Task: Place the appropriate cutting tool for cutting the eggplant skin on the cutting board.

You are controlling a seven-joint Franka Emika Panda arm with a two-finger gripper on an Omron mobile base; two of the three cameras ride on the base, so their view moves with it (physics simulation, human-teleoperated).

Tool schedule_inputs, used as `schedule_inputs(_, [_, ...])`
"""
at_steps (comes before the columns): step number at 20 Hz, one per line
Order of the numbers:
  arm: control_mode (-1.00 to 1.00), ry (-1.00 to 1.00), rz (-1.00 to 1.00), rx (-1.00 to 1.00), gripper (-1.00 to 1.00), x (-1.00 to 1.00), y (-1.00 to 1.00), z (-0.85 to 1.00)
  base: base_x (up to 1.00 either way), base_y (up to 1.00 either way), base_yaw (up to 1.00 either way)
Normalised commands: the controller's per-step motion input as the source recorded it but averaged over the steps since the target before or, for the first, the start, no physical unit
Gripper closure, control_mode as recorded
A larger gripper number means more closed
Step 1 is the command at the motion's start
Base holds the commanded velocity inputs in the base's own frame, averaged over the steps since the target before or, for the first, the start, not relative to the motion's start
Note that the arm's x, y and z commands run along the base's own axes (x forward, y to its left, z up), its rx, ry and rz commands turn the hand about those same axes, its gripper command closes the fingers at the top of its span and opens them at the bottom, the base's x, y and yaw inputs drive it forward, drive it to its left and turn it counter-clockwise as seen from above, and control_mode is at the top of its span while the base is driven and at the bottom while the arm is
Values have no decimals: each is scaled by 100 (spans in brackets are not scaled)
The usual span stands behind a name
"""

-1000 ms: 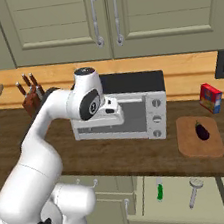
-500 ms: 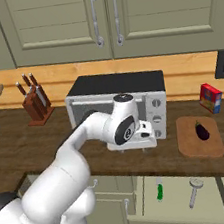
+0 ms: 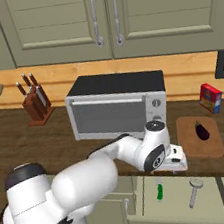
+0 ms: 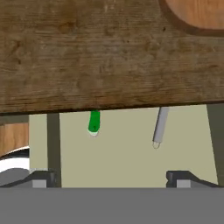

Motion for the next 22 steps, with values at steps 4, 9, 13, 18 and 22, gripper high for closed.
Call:
schedule_inputs(4, [-100,-10,-3,0,-100,-5,-80,-49,0,0,0])
schedule_inputs(9, [-100,-20,-1,2,-100,-24,-82,-23,0,0,0])
schedule_inputs(13, [-100,-21,0,0,-100,-14,-50,-22,0,0,0])
schedule_inputs(18, [-100,-3,0,0,-100,-5,-41,-13,0,0,0])
schedule_inputs(22, [-100,4,0,0,-100,0,-20,-4,0,0,0])
